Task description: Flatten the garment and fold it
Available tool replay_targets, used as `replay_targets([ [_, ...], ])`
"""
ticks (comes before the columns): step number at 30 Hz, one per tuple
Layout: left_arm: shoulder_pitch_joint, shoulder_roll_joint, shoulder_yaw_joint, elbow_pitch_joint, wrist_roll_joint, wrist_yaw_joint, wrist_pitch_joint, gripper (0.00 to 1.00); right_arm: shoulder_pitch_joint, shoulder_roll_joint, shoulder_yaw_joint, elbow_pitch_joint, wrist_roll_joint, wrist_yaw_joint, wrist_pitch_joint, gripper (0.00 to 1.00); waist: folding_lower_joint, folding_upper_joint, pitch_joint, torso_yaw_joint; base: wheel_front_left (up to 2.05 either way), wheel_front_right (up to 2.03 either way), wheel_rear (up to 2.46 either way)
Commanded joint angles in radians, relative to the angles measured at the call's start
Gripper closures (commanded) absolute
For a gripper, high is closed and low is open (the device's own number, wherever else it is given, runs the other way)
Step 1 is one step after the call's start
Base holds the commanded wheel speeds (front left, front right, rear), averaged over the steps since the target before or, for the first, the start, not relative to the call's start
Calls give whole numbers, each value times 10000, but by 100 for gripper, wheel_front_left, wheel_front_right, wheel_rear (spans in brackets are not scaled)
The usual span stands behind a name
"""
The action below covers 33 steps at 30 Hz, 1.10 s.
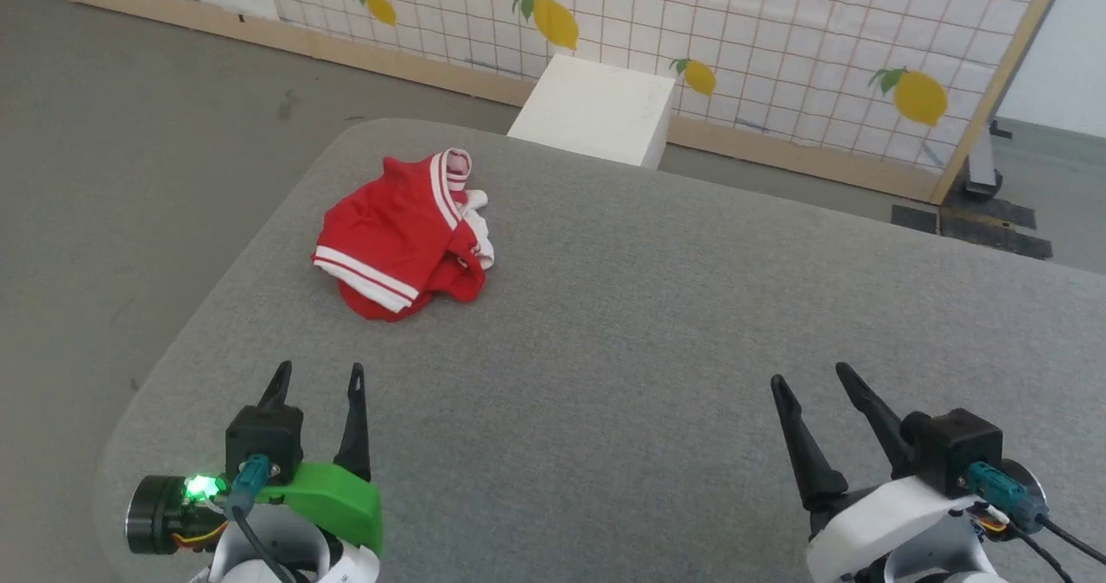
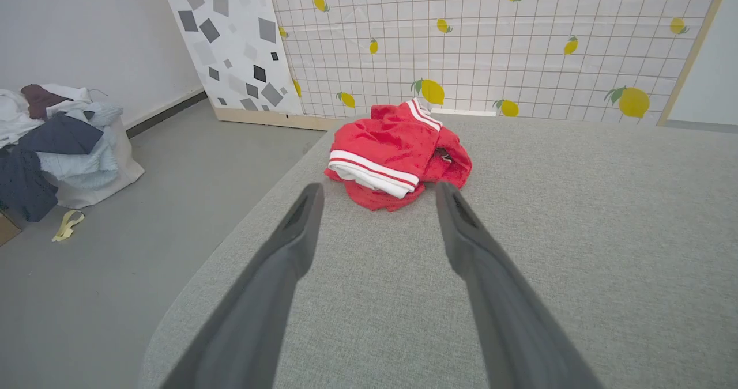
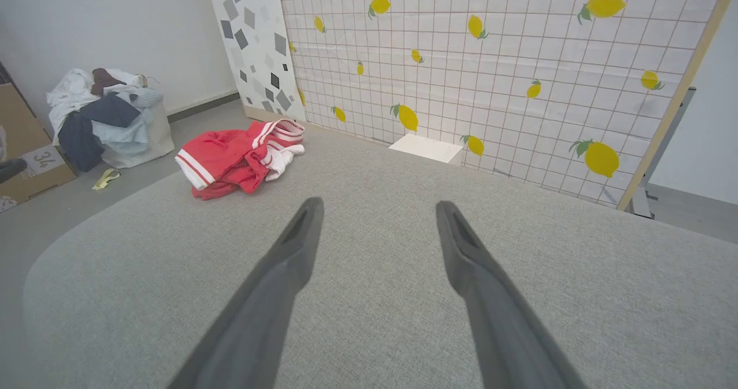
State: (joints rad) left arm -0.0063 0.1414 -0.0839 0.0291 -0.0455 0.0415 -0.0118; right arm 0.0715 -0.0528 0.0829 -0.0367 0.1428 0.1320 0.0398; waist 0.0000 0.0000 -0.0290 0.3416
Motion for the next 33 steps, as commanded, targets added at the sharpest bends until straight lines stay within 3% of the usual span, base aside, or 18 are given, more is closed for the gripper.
replay_targets([
  [1,-212,107,-61,59,-86,56,-68,0,179,16,20,-87,100,-12,18,0,0,0,10,139,0,0,0],
  [11,-285,249,-197,113,-168,167,-128,0,259,23,102,-149,252,-13,65,0,0,0,-5,524,0,0,0],
  [24,-330,296,-254,72,-401,164,46,0,192,25,137,-276,195,-13,141,0,0,0,219,408,0,0,0],
  [28,-759,341,-201,-26,-735,-55,438,0,55,-66,97,-515,87,-13,240,0,0,0,661,249,0,0,0],
  [33,-1934,709,-255,131,-1278,-840,1427,0,-180,-316,6,-922,-34,-13,414,0,0,0,1481,-78,0,0,0],
])
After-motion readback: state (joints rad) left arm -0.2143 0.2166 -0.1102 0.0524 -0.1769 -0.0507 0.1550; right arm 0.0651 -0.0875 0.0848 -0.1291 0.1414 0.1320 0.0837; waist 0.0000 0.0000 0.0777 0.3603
